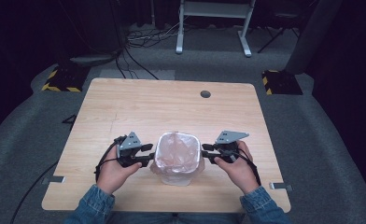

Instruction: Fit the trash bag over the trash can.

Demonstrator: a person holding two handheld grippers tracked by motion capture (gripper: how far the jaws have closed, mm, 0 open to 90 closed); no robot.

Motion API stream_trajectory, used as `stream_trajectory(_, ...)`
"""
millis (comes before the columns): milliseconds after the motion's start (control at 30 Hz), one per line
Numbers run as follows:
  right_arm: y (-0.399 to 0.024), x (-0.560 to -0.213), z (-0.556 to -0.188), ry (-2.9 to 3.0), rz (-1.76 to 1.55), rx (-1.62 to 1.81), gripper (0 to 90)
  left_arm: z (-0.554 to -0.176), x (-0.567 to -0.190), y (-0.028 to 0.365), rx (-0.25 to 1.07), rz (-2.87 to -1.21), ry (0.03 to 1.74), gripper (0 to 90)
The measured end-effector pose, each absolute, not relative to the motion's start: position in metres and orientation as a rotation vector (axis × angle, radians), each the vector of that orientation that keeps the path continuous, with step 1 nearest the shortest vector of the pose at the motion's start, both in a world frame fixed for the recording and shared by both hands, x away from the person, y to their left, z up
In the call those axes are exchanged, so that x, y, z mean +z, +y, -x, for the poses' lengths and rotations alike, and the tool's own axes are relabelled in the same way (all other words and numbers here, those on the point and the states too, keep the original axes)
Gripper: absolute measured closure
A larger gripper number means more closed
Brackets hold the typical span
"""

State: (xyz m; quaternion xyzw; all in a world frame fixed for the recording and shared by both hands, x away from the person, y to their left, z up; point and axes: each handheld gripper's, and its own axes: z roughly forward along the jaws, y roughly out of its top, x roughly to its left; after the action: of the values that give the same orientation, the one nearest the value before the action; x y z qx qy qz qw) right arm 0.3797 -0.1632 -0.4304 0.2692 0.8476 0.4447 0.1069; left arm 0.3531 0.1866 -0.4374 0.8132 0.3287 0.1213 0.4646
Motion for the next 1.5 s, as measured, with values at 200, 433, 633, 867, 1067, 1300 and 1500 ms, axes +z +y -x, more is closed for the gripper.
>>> stream_trajectory(200, -0.186, -0.41, -0.369, 2.319, -0.821, 1.429, 48.2, -0.335, -0.419, 0.21, 0.349, -1.888, 0.835, 45.7)
stream_trajectory(433, -0.192, -0.395, -0.333, 2.359, -0.667, 1.495, 44.7, -0.296, -0.412, 0.216, 0.319, -1.911, 0.743, 44.0)
stream_trajectory(633, -0.175, -0.395, -0.313, 2.47, -0.469, 1.513, 47.5, -0.278, -0.412, 0.2, 0.222, -1.929, 0.649, 44.1)
stream_trajectory(867, -0.167, -0.403, -0.313, 2.551, -0.426, 1.462, 89.3, -0.276, -0.417, 0.181, 0.23, -2.048, 0.527, 85.8)
stream_trajectory(1067, -0.161, -0.417, -0.31, 2.629, -0.375, 1.368, 90.0, -0.284, -0.434, 0.176, 0.196, -2.15, 0.535, 89.9)
stream_trajectory(1300, -0.158, -0.436, -0.315, 2.695, -0.427, 1.279, 77.2, -0.292, -0.448, 0.182, 0.192, -2.165, 0.642, 64.6)
stream_trajectory(1500, -0.177, -0.425, -0.314, 2.605, -0.497, 1.391, 57.3, -0.297, -0.45, 0.202, 0.138, -2.086, 0.661, 37.7)
